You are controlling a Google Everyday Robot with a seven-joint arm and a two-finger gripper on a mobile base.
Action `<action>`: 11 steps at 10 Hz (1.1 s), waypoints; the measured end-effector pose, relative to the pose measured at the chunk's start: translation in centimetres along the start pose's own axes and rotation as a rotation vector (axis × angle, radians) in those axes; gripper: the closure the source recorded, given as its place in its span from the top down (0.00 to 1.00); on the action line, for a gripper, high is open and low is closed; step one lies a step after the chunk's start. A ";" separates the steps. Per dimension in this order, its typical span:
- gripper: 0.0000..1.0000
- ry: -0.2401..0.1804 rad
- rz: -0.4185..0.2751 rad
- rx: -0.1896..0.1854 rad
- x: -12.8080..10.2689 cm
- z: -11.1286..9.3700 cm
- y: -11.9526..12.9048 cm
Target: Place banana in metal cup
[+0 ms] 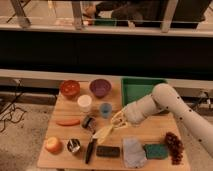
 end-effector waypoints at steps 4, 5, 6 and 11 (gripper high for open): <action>0.03 0.000 0.000 0.001 0.0 0.0 -0.1; 0.03 0.001 0.001 0.002 0.1 0.0 0.0; 0.03 0.001 0.002 0.003 0.1 0.0 0.0; 0.03 -0.029 -0.030 -0.045 -0.9 1.9 -0.1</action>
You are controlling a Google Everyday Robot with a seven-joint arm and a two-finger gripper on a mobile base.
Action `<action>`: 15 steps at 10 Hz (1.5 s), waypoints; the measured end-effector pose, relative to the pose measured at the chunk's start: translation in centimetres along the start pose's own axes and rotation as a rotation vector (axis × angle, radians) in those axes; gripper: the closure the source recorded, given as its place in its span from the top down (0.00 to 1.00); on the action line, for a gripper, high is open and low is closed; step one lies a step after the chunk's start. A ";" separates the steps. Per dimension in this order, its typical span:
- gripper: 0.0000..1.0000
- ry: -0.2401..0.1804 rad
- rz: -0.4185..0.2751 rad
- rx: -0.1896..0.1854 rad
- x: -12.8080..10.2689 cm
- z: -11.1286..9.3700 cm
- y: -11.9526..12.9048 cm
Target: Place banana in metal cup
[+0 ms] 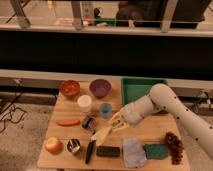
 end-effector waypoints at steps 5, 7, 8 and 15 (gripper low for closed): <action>0.03 -0.076 -0.099 -0.135 -5.4 8.4 -3.0; 0.03 -0.099 -0.138 -0.172 -7.1 9.9 -3.2; 0.03 -0.107 -0.149 -0.183 -7.6 10.2 -2.9; 0.03 -0.166 -0.185 -0.214 -9.3 11.4 -2.5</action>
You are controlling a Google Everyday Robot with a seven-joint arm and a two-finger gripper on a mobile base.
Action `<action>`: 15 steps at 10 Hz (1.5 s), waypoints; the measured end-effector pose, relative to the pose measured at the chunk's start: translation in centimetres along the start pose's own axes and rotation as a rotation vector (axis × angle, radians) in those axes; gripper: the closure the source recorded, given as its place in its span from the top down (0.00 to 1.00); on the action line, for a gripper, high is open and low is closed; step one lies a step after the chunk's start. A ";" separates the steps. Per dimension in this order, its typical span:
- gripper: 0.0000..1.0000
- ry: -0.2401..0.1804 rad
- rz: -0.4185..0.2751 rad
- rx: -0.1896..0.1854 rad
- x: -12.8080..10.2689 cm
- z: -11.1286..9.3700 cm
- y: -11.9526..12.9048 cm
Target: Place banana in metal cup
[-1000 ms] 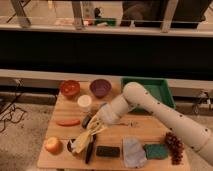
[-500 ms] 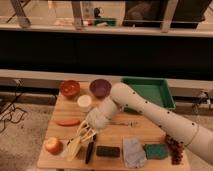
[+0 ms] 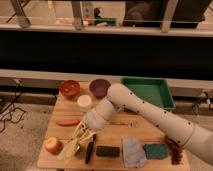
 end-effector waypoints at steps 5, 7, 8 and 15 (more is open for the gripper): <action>0.03 -0.037 0.024 -0.002 2.3 1.3 -0.2; 0.03 -0.054 0.028 -0.019 2.6 3.0 0.0; 0.03 -0.058 0.029 -0.026 2.7 3.6 0.0; 0.03 -0.089 -0.002 -0.070 3.8 6.4 -1.3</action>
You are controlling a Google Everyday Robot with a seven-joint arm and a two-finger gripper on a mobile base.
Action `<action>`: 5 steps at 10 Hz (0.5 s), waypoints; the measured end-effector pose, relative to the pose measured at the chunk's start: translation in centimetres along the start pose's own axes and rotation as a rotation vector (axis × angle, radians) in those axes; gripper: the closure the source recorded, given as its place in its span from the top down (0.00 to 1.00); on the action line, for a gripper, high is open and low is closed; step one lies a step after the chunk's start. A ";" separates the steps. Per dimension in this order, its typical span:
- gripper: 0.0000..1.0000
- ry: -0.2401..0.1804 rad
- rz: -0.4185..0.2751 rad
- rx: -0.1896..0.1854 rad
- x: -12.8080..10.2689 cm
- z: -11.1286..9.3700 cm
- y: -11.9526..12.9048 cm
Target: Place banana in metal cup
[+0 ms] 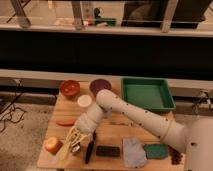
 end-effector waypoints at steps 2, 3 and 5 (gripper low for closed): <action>0.03 -0.002 -0.006 -0.003 0.4 0.1 -0.3; 0.03 -0.002 -0.007 0.000 0.7 0.0 -0.5; 0.03 0.000 -0.010 0.002 1.2 -0.3 -0.6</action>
